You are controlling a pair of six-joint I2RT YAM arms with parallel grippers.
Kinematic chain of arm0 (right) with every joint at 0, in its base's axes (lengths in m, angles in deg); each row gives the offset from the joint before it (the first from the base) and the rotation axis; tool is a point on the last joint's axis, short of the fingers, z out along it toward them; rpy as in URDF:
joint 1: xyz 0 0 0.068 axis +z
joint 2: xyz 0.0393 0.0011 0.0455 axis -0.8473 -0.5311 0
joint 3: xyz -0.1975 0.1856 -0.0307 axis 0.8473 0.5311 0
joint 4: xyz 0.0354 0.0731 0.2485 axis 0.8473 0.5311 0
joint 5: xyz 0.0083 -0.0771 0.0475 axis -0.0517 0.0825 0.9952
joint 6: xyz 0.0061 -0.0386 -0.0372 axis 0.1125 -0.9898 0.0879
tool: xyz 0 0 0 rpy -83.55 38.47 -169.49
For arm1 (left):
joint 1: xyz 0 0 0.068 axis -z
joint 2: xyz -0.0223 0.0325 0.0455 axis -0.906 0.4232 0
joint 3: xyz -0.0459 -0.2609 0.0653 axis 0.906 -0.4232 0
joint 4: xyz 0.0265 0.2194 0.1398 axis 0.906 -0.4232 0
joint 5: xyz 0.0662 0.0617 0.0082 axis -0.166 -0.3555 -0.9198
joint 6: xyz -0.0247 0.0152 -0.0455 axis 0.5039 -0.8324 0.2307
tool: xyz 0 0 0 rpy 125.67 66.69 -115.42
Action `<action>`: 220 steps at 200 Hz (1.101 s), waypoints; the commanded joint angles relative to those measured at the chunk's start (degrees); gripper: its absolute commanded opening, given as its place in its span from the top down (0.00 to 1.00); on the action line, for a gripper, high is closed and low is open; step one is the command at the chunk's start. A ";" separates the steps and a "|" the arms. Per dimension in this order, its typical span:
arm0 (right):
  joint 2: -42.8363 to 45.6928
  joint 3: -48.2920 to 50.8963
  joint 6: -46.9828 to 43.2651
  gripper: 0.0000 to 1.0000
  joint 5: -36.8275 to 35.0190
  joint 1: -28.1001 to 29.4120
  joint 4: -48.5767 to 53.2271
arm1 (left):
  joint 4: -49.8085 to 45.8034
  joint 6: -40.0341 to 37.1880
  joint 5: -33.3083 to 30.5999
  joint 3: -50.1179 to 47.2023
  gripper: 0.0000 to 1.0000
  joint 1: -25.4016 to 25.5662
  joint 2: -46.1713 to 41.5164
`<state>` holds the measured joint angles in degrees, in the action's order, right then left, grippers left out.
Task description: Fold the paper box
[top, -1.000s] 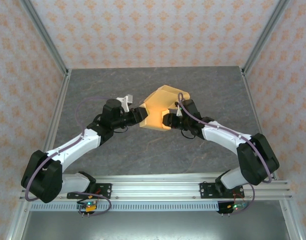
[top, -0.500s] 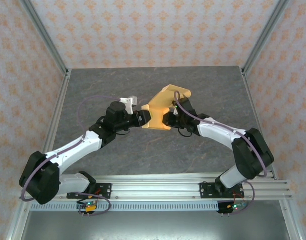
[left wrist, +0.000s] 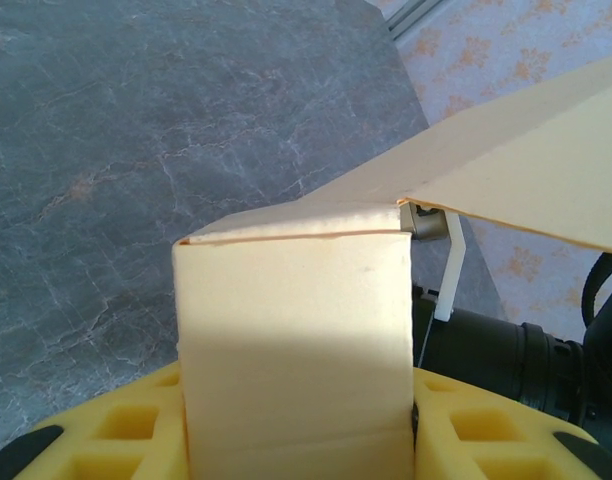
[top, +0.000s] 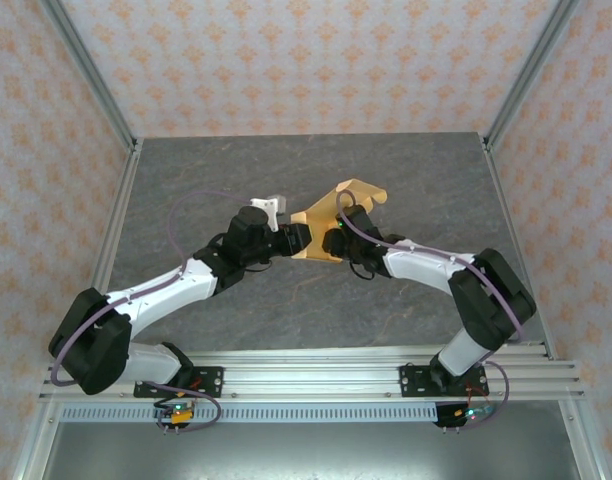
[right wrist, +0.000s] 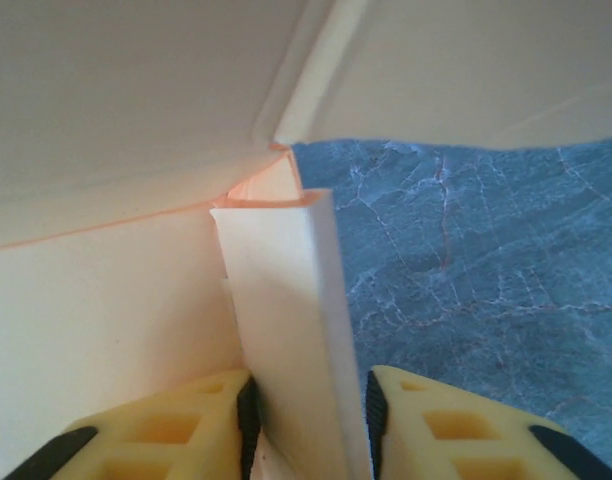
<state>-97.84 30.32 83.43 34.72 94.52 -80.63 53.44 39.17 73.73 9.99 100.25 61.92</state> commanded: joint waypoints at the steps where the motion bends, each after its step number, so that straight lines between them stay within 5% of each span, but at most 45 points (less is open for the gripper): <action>1: 3.27 2.78 -5.31 0.60 4.27 -1.52 -4.56 | 0.91 -1.20 3.06 2.53 0.72 1.80 -2.99; 80: 19.14 14.00 -1.03 0.43 18.68 -9.03 -12.10 | -0.71 -3.52 1.19 2.25 0.73 1.74 -4.94; 113: 20.42 12.52 2.19 0.42 17.02 -9.35 -11.73 | 0.13 -2.98 1.71 1.80 0.73 1.81 -5.24; 155: 17.21 9.17 -1.24 0.49 12.27 -9.35 -7.39 | -0.14 -2.95 2.38 1.95 0.73 1.75 -6.62; 220: 13.18 7.69 -1.58 0.64 14.90 -9.35 -8.48 | 2.92 -1.61 3.41 1.27 0.74 1.80 -7.18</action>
<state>-83.74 39.89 82.43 50.00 85.47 -88.96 52.13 37.29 74.72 11.06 101.71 56.32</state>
